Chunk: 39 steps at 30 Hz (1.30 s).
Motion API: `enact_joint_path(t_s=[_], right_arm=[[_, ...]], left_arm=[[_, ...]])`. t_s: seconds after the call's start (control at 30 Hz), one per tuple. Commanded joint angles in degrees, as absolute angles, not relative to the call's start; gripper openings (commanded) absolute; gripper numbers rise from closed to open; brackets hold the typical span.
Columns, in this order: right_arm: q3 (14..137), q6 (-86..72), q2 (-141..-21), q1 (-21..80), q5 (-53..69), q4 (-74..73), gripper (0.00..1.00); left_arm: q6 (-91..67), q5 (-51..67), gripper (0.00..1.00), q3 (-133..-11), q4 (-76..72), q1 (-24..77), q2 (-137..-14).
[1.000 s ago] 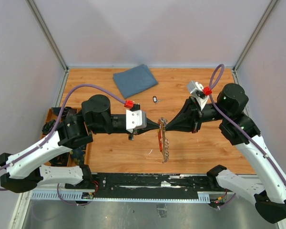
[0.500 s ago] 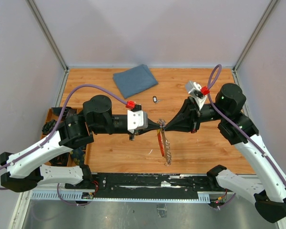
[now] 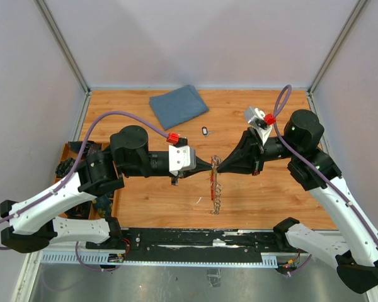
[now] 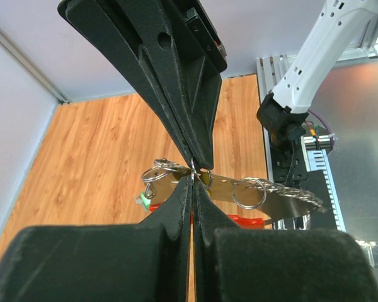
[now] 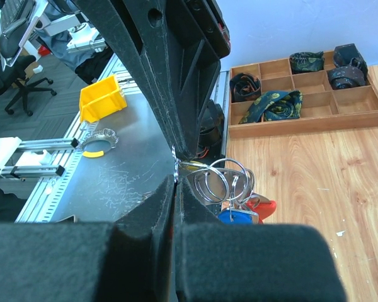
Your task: Put the keys on the keyring
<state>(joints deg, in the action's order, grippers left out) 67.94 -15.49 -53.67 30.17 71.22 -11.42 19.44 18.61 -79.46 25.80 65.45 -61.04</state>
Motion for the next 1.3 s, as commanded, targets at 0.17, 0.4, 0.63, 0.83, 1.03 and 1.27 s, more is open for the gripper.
enact_joint_path(t_s=[0.17,0.4,0.63,0.83,1.03,1.27], right_arm=[[67.86,-15.51,-52.40,29.22,68.07,-10.28,0.00],[67.40,-17.02,-51.21,27.77,66.56,-9.11,0.01],[66.77,-19.22,-50.80,26.49,66.36,-6.72,0.01],[66.28,-22.24,-50.80,26.28,65.68,-3.60,0.01],[65.14,-25.48,-50.18,26.28,63.64,-0.01,0.00],[64.07,-27.99,-49.26,26.28,61.23,2.53,0.01]], left_arm=[[19.44,18.29,0.01,-80.51,23.82,66.36,-61.07],[19.51,18.27,0.01,-80.37,23.52,66.45,-61.08],[19.51,17.84,0.01,-80.21,23.43,66.49,-60.95],[19.43,17.31,0.01,-79.90,23.38,66.53,-61.12],[19.34,16.41,0.00,-79.61,22.89,66.56,-61.33],[18.87,15.36,0.01,-79.21,22.03,66.53,-61.65]])
